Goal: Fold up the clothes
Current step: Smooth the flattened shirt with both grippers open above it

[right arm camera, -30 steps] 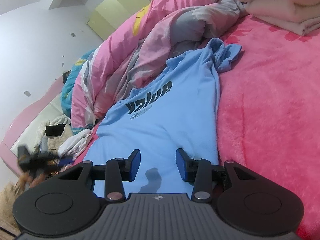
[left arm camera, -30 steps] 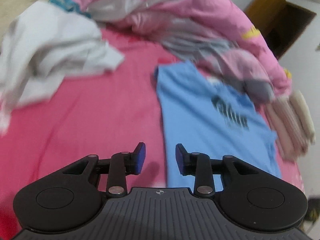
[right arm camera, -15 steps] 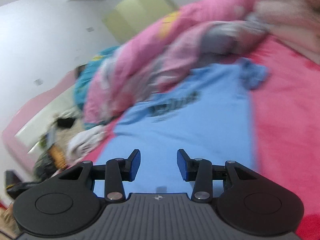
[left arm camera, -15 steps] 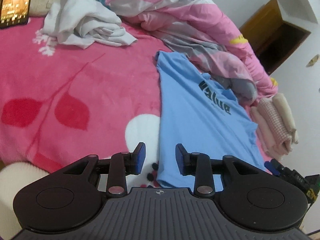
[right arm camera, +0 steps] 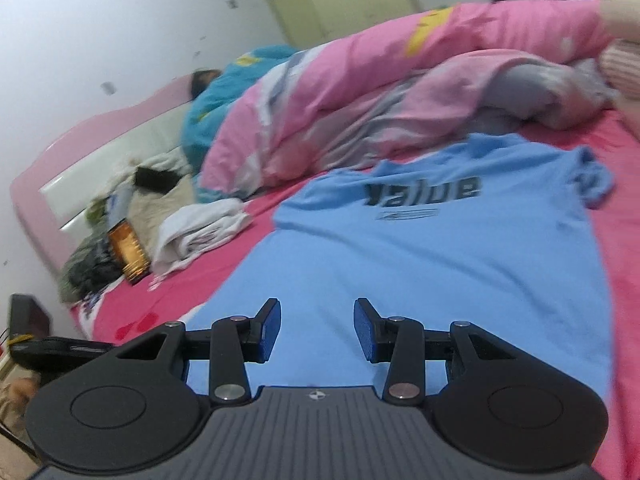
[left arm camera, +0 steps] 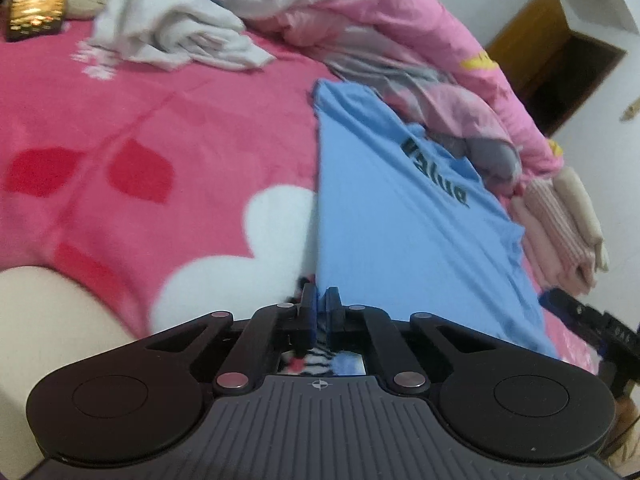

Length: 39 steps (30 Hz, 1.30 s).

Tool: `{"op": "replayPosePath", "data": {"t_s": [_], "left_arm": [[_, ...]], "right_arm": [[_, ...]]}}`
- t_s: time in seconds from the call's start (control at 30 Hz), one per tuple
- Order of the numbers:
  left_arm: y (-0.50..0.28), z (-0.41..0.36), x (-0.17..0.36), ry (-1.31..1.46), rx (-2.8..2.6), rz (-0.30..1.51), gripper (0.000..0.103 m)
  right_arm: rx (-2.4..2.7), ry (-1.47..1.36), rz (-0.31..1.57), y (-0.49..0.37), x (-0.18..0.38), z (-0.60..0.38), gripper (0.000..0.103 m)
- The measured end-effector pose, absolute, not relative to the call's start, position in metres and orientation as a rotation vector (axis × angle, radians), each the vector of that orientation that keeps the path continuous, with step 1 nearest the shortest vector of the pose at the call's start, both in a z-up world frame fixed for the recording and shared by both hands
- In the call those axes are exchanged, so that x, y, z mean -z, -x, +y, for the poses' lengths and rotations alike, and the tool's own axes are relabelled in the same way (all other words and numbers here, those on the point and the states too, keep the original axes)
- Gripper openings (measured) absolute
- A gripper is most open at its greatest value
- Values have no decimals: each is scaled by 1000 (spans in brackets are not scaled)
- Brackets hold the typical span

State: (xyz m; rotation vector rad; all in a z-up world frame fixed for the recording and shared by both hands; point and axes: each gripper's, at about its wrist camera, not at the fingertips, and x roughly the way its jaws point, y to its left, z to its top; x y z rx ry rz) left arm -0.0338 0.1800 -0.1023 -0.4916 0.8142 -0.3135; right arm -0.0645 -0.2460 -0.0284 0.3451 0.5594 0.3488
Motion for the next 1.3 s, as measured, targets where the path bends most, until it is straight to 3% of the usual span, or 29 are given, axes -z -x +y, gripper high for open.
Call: {"op": "replayPosePath", "data": {"t_s": [0.4, 0.47, 0.5, 0.53, 0.63, 0.77, 0.83, 1.0, 1.2, 1.3], "left_arm": [[36, 202, 106, 472, 280, 866, 9], [36, 210, 100, 445, 225, 867, 21], [34, 212, 94, 428, 202, 850, 32], [32, 215, 89, 410, 181, 833, 35], [18, 213, 72, 366, 171, 785, 37], [-16, 169, 67, 338, 303, 760, 39], [-34, 141, 71, 325, 381, 763, 39], [-61, 75, 88, 192, 501, 669, 39], [-62, 60, 107, 134, 542, 716, 39], [-57, 61, 99, 92, 531, 725, 39]], "right_arm": [[-193, -393, 591, 74, 46, -283, 44], [-161, -408, 586, 77, 45, -293, 44], [-144, -421, 580, 79, 45, -301, 44], [-127, -442, 575, 80, 45, -310, 44], [-89, -509, 560, 75, 42, -338, 46], [-41, -645, 559, 50, 41, -381, 60], [-24, -723, 556, 33, 42, -403, 62], [69, -871, 562, -22, 53, -456, 63], [150, -636, 708, -94, 66, -464, 61], [120, -547, 752, -119, 74, -454, 53]]}}
